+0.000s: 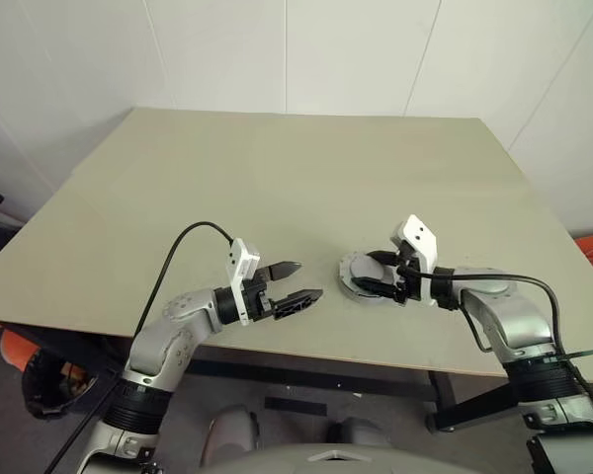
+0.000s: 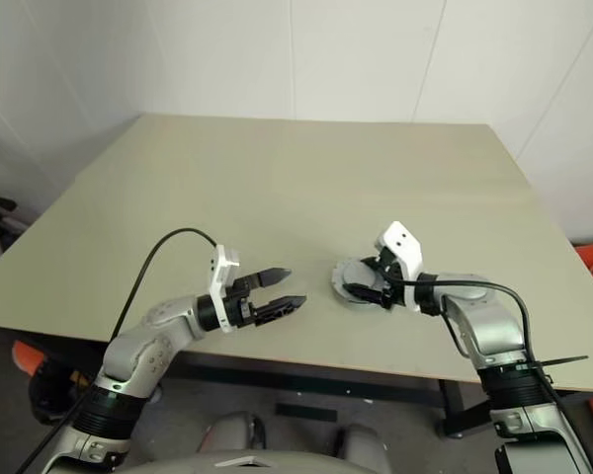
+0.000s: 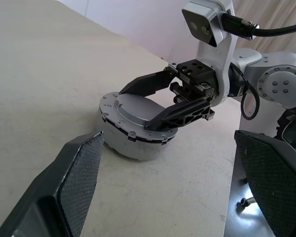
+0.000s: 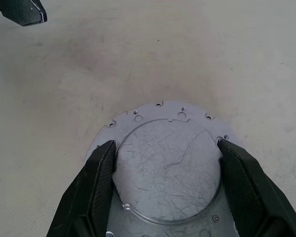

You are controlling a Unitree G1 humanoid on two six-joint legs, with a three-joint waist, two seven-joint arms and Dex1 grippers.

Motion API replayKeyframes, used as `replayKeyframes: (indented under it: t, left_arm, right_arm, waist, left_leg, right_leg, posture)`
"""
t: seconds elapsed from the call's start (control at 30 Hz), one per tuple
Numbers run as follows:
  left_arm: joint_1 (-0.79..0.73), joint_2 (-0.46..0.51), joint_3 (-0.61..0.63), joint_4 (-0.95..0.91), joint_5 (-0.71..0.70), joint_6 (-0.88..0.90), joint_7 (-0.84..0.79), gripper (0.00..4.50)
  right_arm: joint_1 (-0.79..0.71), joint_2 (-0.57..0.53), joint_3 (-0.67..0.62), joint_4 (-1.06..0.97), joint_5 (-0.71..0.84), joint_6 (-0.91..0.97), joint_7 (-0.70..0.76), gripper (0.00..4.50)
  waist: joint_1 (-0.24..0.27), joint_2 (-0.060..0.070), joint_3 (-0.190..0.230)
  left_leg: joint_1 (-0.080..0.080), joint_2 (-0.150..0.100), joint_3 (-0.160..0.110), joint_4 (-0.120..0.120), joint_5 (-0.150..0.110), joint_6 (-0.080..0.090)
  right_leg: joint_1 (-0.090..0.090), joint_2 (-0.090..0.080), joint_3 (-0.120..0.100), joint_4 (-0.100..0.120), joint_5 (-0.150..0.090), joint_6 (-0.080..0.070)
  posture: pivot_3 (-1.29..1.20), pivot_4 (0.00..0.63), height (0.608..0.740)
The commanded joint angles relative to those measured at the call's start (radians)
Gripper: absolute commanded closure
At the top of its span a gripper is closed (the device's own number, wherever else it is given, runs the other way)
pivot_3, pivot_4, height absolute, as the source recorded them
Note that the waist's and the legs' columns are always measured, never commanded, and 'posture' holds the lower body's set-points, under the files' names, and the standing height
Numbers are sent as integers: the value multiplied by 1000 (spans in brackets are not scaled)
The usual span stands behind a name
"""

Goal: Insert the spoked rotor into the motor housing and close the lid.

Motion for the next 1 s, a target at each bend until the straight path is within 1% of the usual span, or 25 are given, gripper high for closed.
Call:
replayKeyframes:
  t: [0.03, 0.2, 0.43, 0.83, 0.93, 1.0]
  left_arm:
    - [-14, 0, 9, -40, -18, -3, 0, 0]
    - [-14, 3, 12, -41, -21, -1, -2, 0]
    - [-10, 7, 15, -46, -27, 2, -2, 0]
    - [-18, 10, 10, -47, -25, -2, -4, 0]
    - [-62, 23, -11, -10, 12, -43, -39, 0]
    - [-149, 12, -31, 98, 51, -85, -76, 0]
  right_arm:
    - [32, -25, 39, 22, -19, 28, 28, 1336]
    - [36, -29, 44, 18, -16, 23, 38, 1336]
    - [49, -50, 71, 52, -76, -125, 50, 1336]
    - [45, -36, 75, 55, -64, -108, 30, 1336]
    - [44, -30, 76, 49, -59, -96, 26, 1336]
    - [41, -27, 75, 49, -59, -94, 22, 1336]
  waist:
    - [0, 0, 0]
    - [0, 0, 0]
    - [1, 0, 0]
    - [0, -1, -1]
    - [1, -1, -1]
    - [2, -2, -1]
  left_leg:
    - [0, 0, 0, 0, 0, 0]
    - [0, 0, 0, 0, -1, 1]
    - [-1, 0, 0, 0, -1, 2]
    - [1, 0, 0, 0, -1, 2]
    - [1, 0, 0, 0, -1, 2]
    - [1, 0, 0, 0, -1, 2]
  right_leg:
    - [0, 0, 0, 0, 0, 0]
    - [1, 0, 0, 0, 0, 0]
    - [1, 0, 0, -1, -1, 0]
    - [2, 0, 0, -1, -1, 0]
    - [2, 0, 0, -1, -1, 0]
    - [2, 0, 0, -1, -1, 1]
  posture:
    - [0, 0, 740]
    - [0, 0, 740]
    - [0, 0, 740]
    - [0, 0, 740]
    - [0, 0, 740]
    - [0, 0, 740]
